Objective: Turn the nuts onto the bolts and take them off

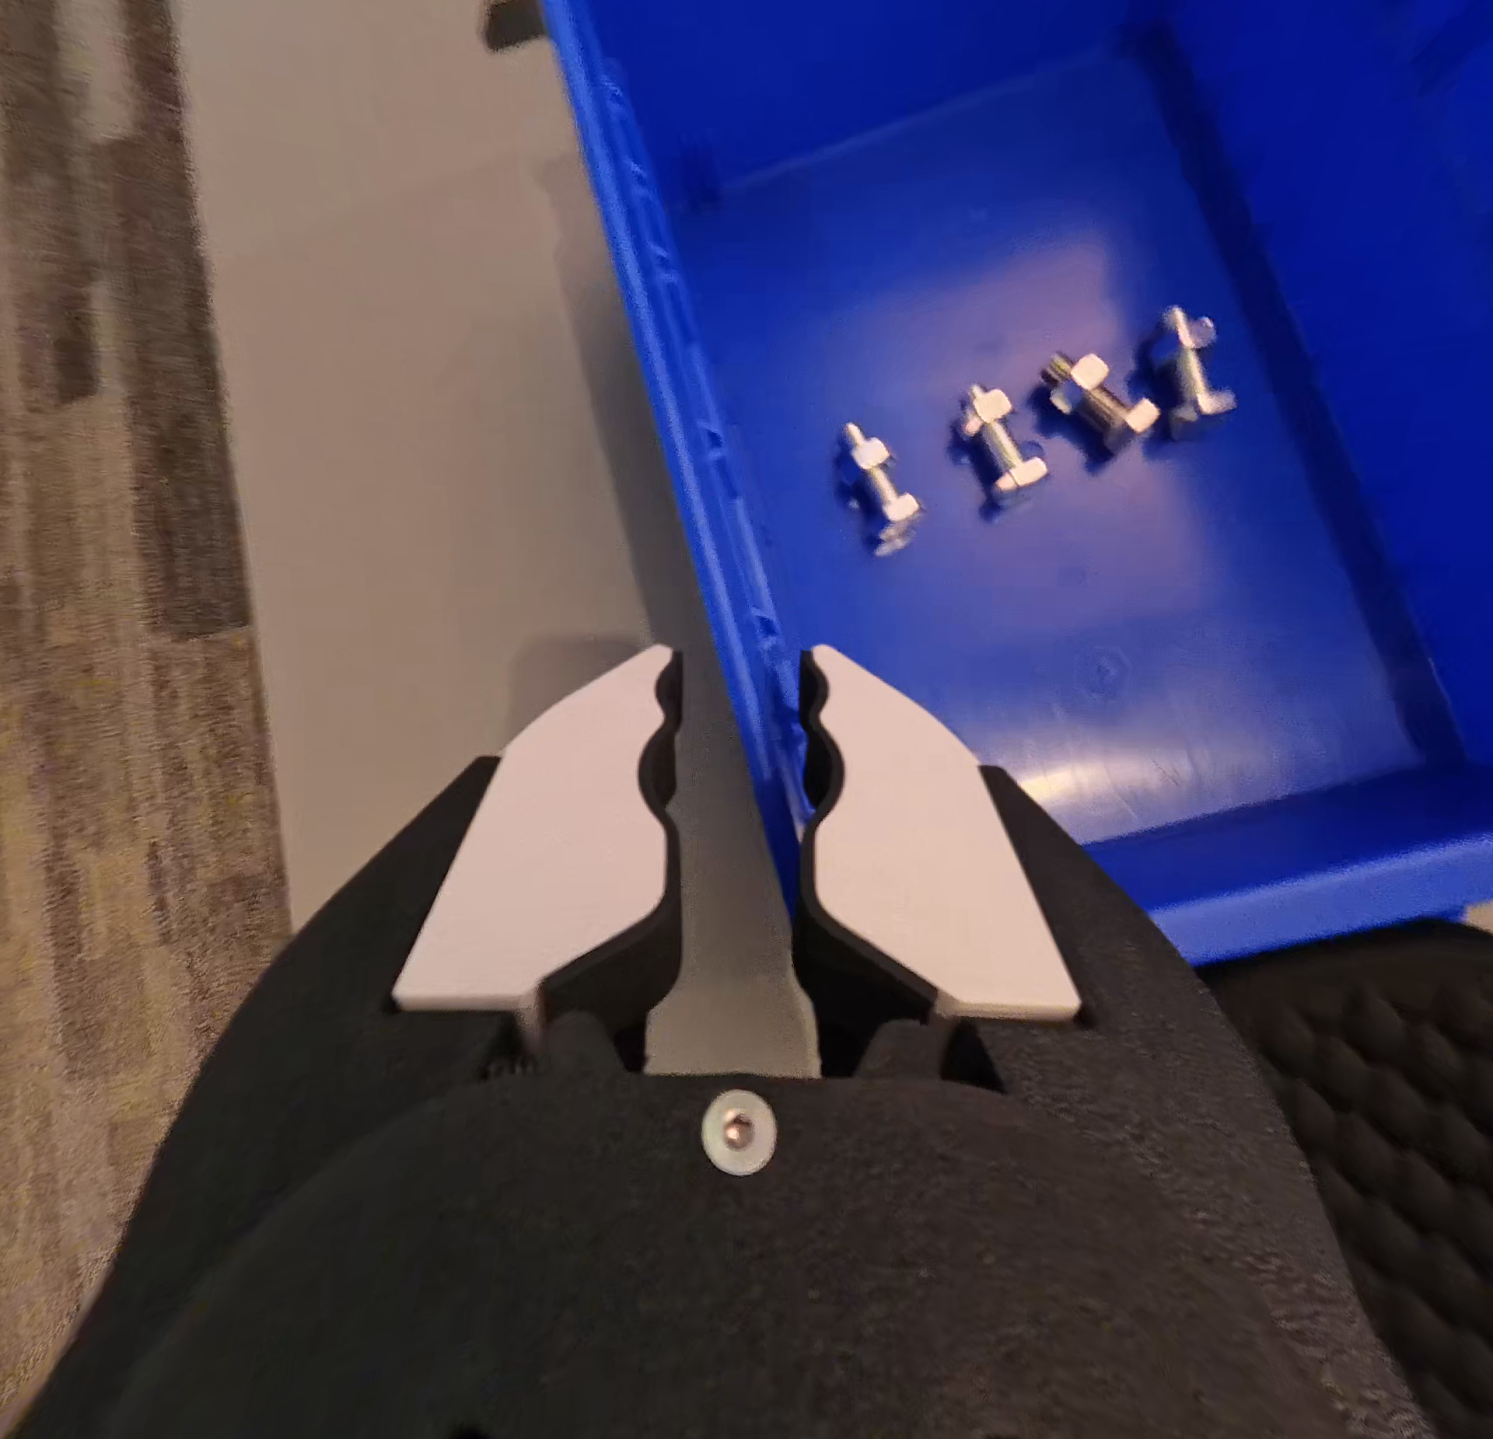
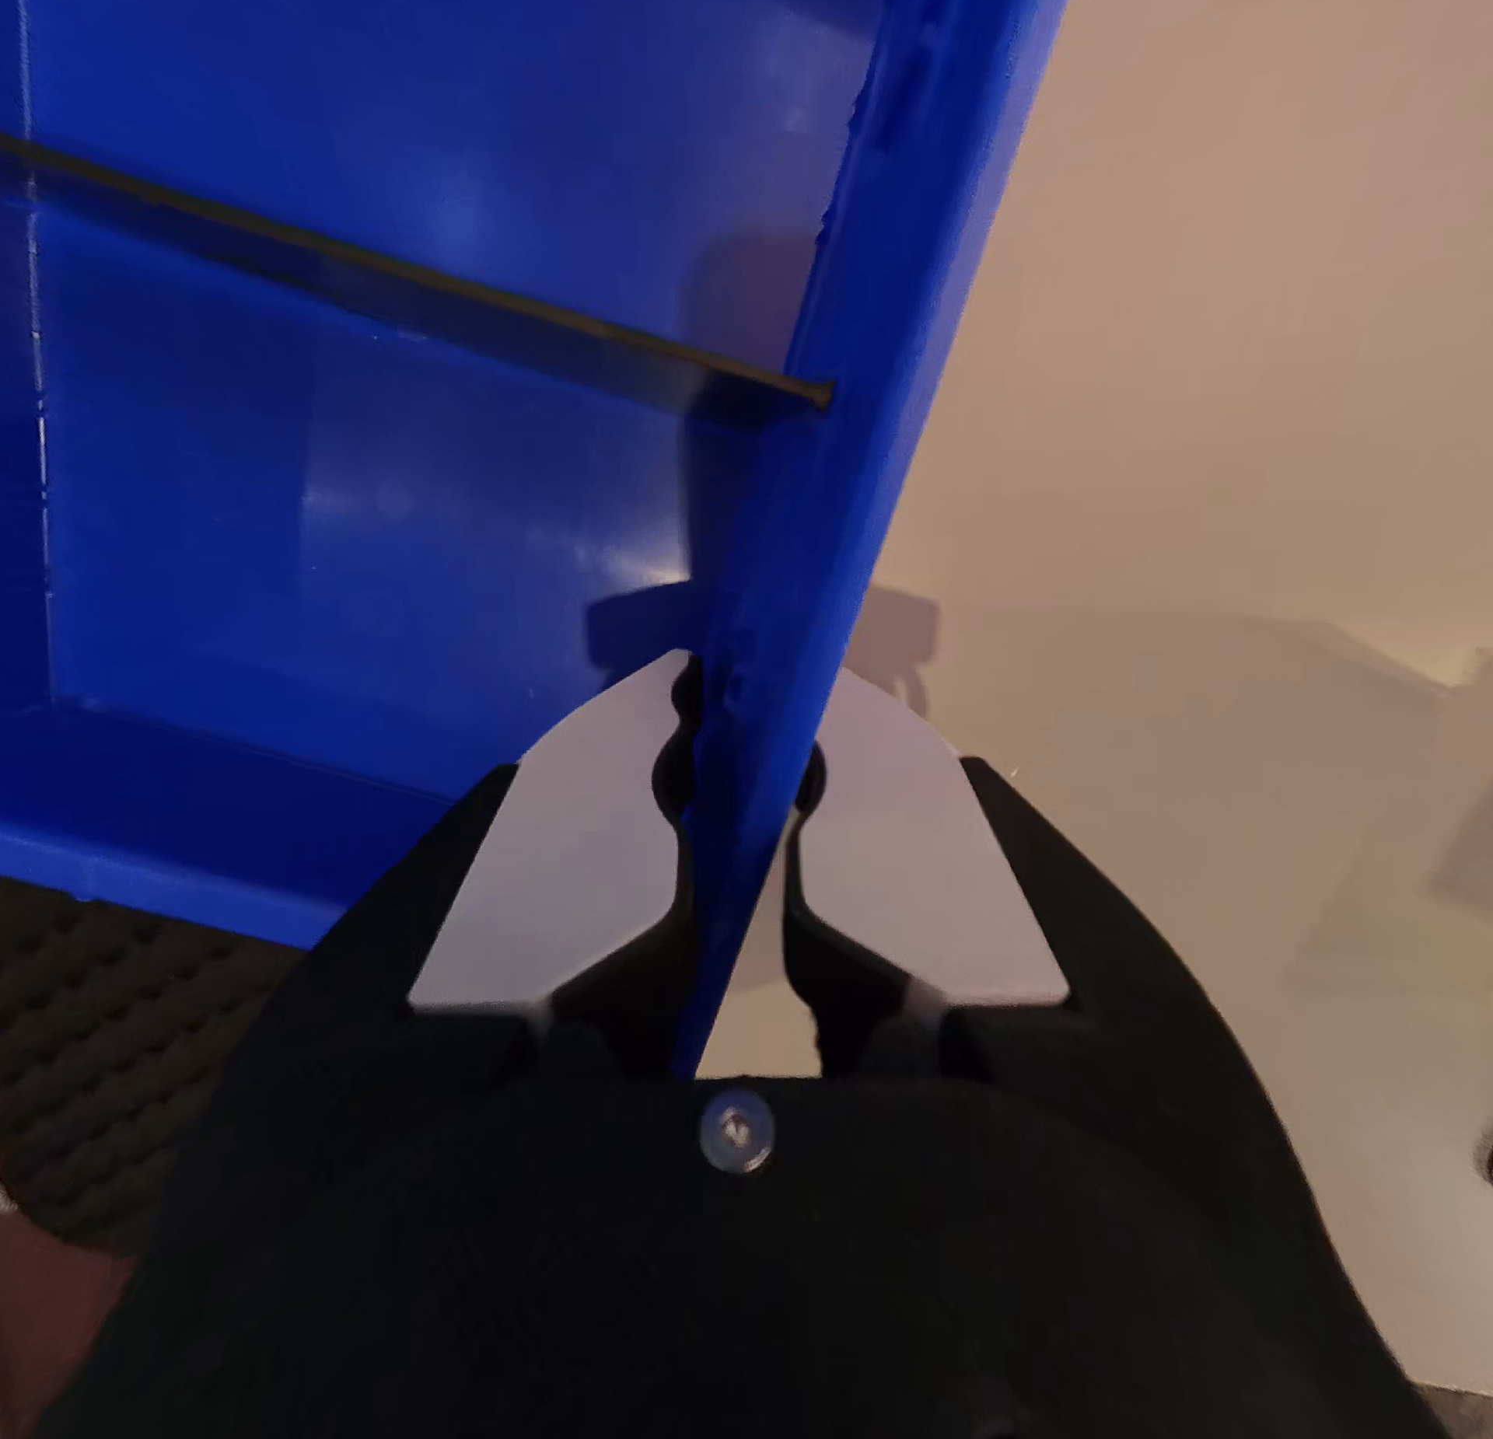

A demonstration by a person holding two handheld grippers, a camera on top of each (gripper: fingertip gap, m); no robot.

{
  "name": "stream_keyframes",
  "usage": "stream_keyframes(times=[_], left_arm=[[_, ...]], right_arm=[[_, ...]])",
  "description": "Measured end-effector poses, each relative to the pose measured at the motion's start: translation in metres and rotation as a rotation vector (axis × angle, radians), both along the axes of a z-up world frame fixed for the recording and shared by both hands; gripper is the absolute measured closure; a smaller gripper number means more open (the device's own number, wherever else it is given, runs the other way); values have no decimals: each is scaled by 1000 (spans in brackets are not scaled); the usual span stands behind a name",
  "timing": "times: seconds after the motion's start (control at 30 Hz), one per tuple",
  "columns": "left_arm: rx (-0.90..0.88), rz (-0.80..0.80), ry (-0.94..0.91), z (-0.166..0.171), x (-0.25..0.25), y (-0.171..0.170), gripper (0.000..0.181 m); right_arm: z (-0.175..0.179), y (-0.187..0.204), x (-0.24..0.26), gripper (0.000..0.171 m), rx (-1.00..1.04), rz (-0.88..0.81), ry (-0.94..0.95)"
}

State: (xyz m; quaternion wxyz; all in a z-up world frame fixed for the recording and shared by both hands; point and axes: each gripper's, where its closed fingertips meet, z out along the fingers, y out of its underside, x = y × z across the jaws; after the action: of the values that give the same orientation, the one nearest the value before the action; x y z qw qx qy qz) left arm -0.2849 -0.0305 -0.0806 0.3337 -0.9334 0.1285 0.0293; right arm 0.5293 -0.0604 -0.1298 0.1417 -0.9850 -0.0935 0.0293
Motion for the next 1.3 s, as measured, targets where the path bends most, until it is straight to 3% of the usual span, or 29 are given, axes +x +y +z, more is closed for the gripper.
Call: stream_keyframes(times=[0.2,0.37,0.63,0.83,0.97,1.1,1.3], left_arm=[[267,63,184,65,-8,1,133],[259,40,412,106,8,-11,132],[304,-69,757,149,59,-14,136],[221,-186,583,127,93,-12,135],[63,-291,213,93,109,-11,137],[-146,-243,-76,52,111,-10,141],[-275,-104,-87,2,95,12,149]], right_arm=[[47,21,6,135,276,-40,-77],[97,30,-10,131,450,-30,-80],[127,35,-68,130,496,123,-114],[165,39,-131,131,640,248,-46],[222,36,-187,131,924,362,135],[257,30,-231,115,1073,431,373],[281,39,-268,119,1118,505,519]])
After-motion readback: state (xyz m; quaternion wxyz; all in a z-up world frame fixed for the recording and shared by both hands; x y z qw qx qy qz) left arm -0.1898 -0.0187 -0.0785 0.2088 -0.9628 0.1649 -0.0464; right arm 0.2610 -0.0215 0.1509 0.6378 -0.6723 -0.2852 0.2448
